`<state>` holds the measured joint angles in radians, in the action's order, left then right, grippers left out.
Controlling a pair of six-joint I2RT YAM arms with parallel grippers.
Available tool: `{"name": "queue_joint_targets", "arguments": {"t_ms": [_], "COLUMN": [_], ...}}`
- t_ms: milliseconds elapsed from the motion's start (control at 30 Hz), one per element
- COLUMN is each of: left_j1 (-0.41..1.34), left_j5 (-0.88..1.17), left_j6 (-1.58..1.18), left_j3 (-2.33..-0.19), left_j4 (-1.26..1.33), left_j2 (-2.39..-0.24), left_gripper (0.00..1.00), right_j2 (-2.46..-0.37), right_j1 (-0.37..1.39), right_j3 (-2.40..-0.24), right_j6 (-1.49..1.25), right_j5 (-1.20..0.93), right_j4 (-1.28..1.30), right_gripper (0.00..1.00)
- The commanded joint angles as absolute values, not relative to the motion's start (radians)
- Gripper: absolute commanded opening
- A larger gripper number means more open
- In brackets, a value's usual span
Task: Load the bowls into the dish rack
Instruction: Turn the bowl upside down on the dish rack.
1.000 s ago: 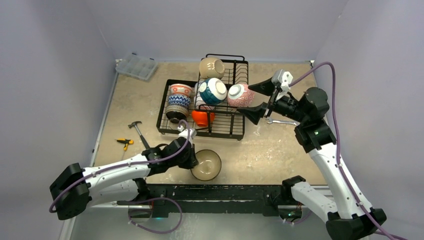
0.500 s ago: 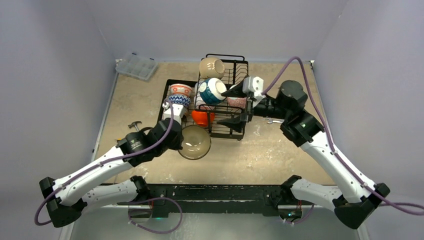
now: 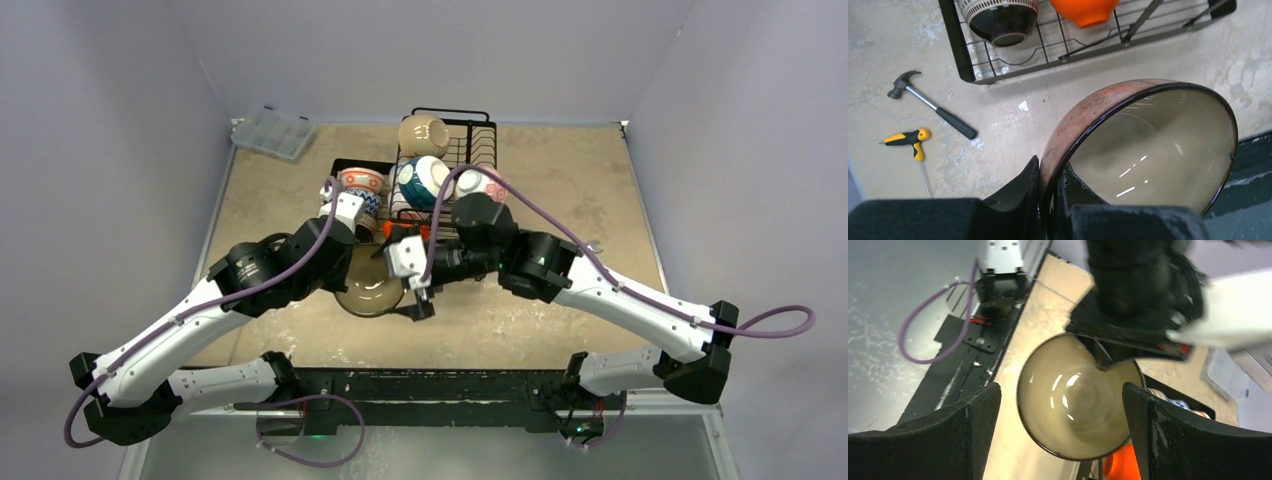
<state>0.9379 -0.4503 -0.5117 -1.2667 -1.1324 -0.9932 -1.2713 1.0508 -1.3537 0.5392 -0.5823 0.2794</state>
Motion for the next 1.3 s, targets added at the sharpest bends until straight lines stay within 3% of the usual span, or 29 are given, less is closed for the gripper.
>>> {"name": "queue_joint_targets", "arguments": {"t_ms": [0, 100, 533, 733, 1033, 1133, 1200, 1267], "left_j1": [0.935, 0.933, 0.925, 0.917, 0.910, 0.908, 0.906, 0.904], "left_j5": [-0.371, -0.332, -0.126, -0.031, 0.032, 0.037, 0.038, 0.040], "left_j6": [-0.487, -0.482, -0.548, -0.551, -0.541, -0.540, -0.539, -0.537], "left_j3": [-1.336, -1.326, -1.144, -1.091, -1.081, -1.076, -1.073, -1.073], "left_j4": [-1.127, -1.124, -0.957, -0.887, -0.858, -0.856, -0.852, -0.849], "left_j2": [-1.002, -1.017, -1.008, -1.037, -1.064, -1.065, -1.063, -1.063], "left_gripper": [0.00, 0.00, 0.00, 0.00, 0.00, 0.00, 0.00, 0.00], "right_j2": [-1.238, -1.237, -1.159, -1.159, -1.218, -1.236, -1.259, -1.291], "right_j1": [1.152, 1.195, 1.344, 1.373, 1.390, 1.391, 1.391, 1.391], "right_j3": [-1.335, -1.311, -1.036, -0.947, -0.923, -0.932, -0.944, -0.959], "right_j6": [0.673, 0.699, 0.673, 0.660, 0.703, 0.706, 0.699, 0.692], "right_j5": [-0.490, -0.482, -0.276, -0.137, -0.116, -0.116, -0.109, -0.104], "right_j4": [0.312, 0.341, 0.266, 0.176, 0.168, 0.175, 0.190, 0.212], "right_gripper": [0.92, 0.91, 0.69, 0.55, 0.53, 0.43, 0.27, 0.25]}}
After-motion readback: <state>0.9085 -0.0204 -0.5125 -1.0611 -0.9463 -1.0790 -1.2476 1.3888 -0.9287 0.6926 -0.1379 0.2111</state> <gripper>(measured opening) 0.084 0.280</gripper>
